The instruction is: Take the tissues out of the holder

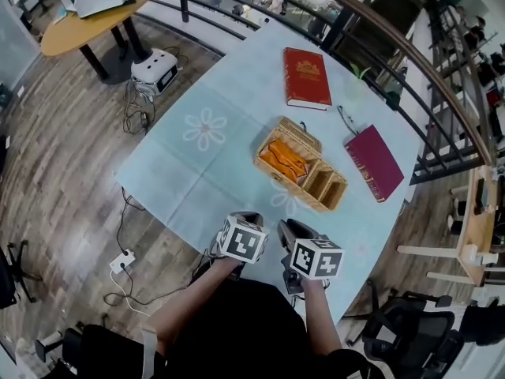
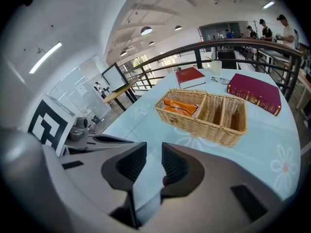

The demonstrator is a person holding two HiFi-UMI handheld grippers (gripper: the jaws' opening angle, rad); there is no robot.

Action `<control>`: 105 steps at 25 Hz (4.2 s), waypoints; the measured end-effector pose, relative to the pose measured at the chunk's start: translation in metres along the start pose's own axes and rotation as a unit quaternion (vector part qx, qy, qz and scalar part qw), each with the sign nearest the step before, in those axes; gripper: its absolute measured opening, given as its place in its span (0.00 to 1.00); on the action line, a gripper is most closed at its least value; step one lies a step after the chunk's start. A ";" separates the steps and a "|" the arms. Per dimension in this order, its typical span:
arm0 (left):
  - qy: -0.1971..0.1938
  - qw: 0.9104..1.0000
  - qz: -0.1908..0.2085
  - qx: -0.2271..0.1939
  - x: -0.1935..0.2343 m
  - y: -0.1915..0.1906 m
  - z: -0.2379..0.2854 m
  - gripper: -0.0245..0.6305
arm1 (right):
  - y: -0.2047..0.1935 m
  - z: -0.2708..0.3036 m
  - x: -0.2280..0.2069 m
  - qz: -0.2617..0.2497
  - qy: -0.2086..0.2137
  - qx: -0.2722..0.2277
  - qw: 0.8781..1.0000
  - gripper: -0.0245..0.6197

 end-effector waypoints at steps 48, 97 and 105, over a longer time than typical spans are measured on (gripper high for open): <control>-0.023 0.997 -0.070 0.018 0.094 0.049 0.062 0.05 | 0.126 0.160 -0.061 -0.243 -0.051 0.164 0.955 0.40; -0.047 0.998 -0.040 0.027 0.078 0.041 0.046 0.05 | 0.170 0.074 -0.028 -0.227 -0.104 -0.015 0.968 0.06; -0.048 0.998 -0.027 0.025 0.068 0.036 0.038 0.05 | 0.174 0.050 -0.013 -0.223 -0.097 -0.052 0.968 0.06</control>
Point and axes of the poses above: the fingertips, and each gripper's own axes: z forward along the fingers, x to its left, y out of its top, the point moved 2 cm from there along -z, backward along the fingers, and after that the axes turned 1 degree about -y, right-handed, at the moved point
